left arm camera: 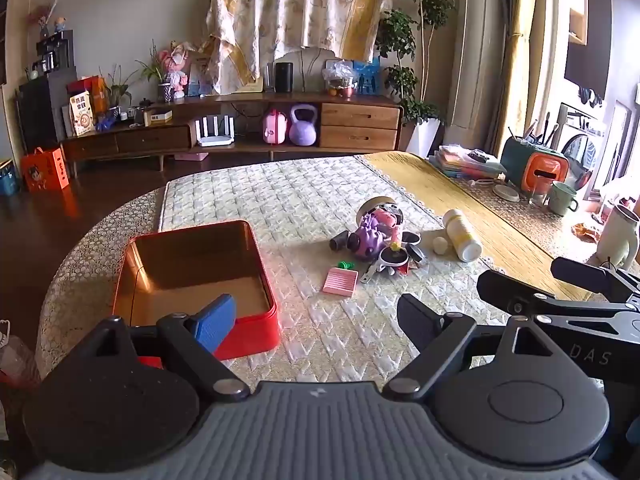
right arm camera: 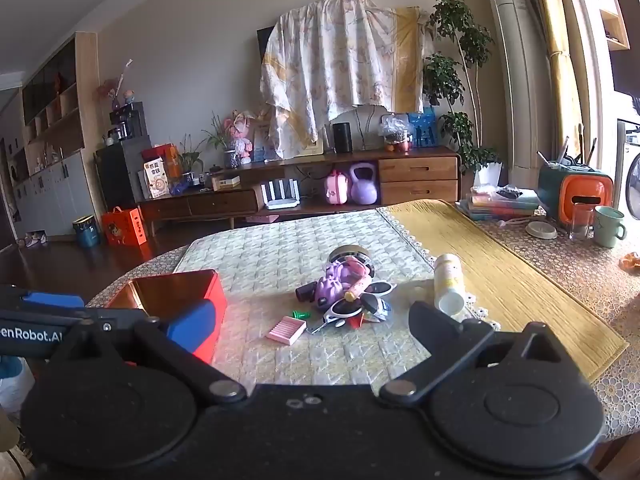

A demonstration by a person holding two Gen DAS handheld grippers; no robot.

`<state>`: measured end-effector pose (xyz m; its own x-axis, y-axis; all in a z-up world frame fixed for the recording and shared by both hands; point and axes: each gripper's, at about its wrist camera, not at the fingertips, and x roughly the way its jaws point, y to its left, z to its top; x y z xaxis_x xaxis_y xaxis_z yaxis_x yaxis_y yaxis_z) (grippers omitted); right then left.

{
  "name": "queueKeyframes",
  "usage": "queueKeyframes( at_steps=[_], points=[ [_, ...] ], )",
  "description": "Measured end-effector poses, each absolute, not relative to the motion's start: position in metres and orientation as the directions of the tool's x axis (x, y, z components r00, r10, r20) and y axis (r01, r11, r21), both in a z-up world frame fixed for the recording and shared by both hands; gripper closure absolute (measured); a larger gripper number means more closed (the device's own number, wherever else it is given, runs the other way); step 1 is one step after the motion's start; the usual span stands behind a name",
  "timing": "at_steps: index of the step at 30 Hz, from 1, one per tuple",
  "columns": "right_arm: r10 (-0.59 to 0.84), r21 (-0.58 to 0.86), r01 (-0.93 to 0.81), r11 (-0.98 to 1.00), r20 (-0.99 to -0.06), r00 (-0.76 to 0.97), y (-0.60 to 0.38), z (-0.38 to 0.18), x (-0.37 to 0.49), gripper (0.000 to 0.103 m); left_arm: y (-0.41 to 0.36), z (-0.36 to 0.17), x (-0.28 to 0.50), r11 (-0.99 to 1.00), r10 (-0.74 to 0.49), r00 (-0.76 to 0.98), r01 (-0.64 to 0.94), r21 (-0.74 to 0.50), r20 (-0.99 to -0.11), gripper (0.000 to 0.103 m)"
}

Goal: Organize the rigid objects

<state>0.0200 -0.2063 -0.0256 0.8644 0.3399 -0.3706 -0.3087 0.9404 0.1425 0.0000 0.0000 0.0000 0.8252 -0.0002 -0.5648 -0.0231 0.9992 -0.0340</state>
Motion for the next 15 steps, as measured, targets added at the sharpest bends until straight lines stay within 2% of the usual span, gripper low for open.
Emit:
queueKeyframes(
  at_steps=[15],
  points=[
    [0.364, 0.164, -0.326, 0.931, -0.376, 0.852, -0.2043, -0.0313, 0.0232, 0.0, -0.0014, -0.0024, 0.0012, 0.999, 0.003, 0.817, -0.028, -0.035, -0.577, 0.015]
  ],
)
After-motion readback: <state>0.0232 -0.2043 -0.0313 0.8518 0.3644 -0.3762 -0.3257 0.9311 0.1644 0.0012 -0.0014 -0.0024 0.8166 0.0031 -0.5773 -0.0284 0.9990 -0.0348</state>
